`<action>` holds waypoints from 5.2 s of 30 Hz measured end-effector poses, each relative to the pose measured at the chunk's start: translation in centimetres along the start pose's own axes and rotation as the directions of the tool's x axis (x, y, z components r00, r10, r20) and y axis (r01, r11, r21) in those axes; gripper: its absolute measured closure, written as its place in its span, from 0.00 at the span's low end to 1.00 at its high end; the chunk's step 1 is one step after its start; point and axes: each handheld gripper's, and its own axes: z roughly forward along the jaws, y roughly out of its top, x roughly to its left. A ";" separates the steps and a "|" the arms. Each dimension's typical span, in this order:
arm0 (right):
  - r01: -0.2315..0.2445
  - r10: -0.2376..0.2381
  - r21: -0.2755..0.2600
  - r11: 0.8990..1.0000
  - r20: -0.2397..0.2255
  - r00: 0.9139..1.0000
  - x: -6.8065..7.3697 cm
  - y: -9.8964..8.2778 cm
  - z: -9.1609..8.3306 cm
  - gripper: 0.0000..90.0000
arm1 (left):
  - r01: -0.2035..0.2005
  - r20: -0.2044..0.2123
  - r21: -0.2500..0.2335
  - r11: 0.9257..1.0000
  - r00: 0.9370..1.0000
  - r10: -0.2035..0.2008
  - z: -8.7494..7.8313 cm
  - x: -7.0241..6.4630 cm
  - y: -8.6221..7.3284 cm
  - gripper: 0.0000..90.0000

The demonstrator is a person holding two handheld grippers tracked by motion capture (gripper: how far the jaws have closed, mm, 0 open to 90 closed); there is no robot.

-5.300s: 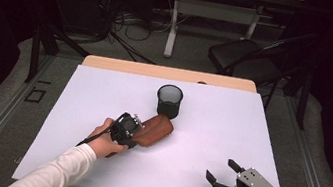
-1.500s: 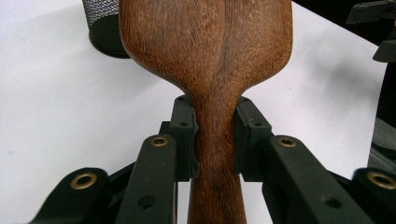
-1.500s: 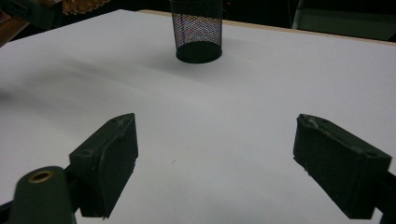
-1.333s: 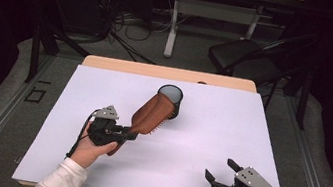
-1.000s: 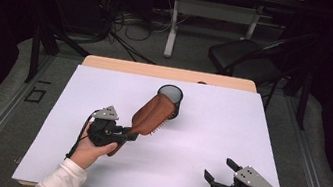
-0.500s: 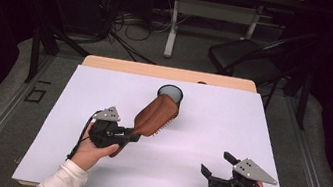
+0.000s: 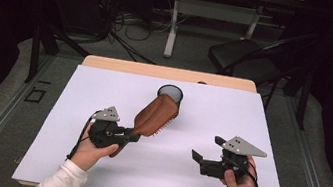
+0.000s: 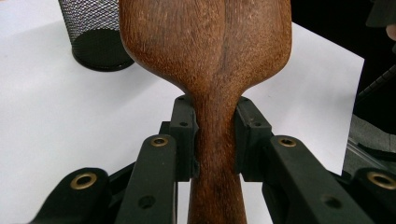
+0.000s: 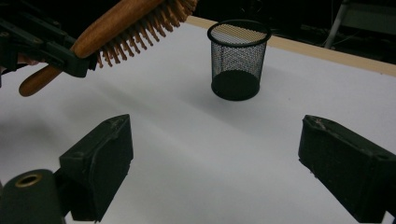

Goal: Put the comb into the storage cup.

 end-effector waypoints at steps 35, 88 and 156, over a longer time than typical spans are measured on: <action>-0.053 0.055 0.051 0.997 -0.040 0.998 -0.6 4.3 4.5 0.01 | -0.011 0.004 -0.019 1.000 1.000 0.011 0.0 -0.2 -0.2 0.81; -0.424 0.433 0.101 0.900 -0.306 0.848 0.1 3.1 6.1 0.08 | -0.100 0.097 -0.007 0.995 0.990 0.100 2.4 -3.4 -0.5 0.81; -0.613 0.628 0.159 0.774 -0.325 0.707 -1.0 1.0 7.2 0.43 | -0.138 0.129 0.020 0.990 0.982 0.135 3.7 -4.2 -1.1 0.81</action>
